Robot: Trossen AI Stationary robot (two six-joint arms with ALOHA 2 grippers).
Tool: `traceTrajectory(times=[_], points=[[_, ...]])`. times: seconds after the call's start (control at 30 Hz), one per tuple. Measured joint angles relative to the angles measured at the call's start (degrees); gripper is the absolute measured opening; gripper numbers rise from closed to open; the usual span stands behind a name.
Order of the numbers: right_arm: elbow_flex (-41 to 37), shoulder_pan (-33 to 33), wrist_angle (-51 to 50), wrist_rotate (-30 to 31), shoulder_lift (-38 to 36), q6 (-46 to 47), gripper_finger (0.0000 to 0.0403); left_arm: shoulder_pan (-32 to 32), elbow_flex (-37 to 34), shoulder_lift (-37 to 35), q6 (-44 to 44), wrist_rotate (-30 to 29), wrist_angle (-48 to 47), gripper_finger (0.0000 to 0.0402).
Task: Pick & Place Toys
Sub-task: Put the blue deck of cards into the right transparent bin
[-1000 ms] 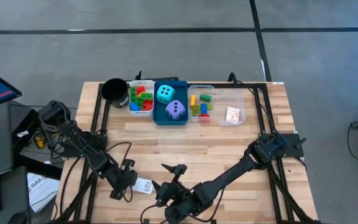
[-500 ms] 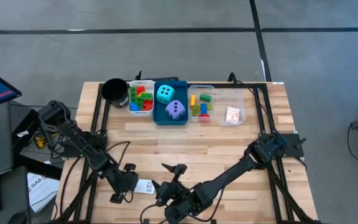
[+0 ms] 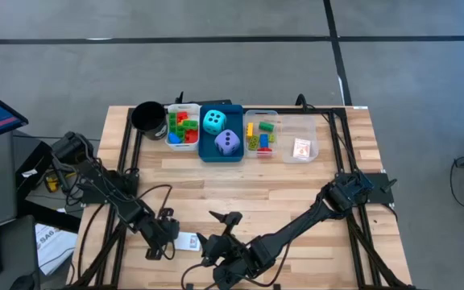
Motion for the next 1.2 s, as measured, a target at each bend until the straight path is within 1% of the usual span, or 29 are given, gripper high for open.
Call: traceTrajectory(times=[0.17, 0.3, 0.43, 0.57, 0.67, 0.8, 1.0, 1.2], points=[[0.0, 0.0, 0.0, -0.1, 0.0, 0.0, 0.0388, 0.0, 0.2, 4.4, -1.5, 0.1, 2.4, 0.0000], [0.0, 0.0, 0.0, -1.9, 0.0, 0.9, 0.0388, 0.5, 0.0, 5.3, -1.6, -0.5, 6.8, 0.0000], [0.0, 0.0, -0.1, -6.3, -0.1, 4.2, 0.0388, 2.0, -0.1, 4.7, -1.7, -0.3, 9.5, 0.0000], [0.1, -0.3, -1.4, -14.0, -0.6, 4.0, 0.0388, 3.8, -0.1, 4.9, -1.7, -1.0, 10.5, 0.0000], [0.1, -0.2, -6.4, -18.0, -0.9, 2.8, 0.0388, 5.3, -0.1, 5.0, -1.7, -1.1, 10.5, 0.0000], [0.1, -0.2, -13.4, -22.9, -1.0, 3.7, 0.0388, 7.2, -0.1, 5.0, -1.6, -1.1, 11.7, 0.0000], [0.1, 0.1, -23.0, -27.7, -1.0, 5.2, 0.0388, 9.4, -0.1, 5.0, -1.5, -1.1, 13.4, 0.0000], [0.0, 2.0, -32.9, -30.7, -1.0, 7.6, 0.0388, 10.4, -0.1, 4.9, -1.7, -1.7, 16.5, 0.0000]])
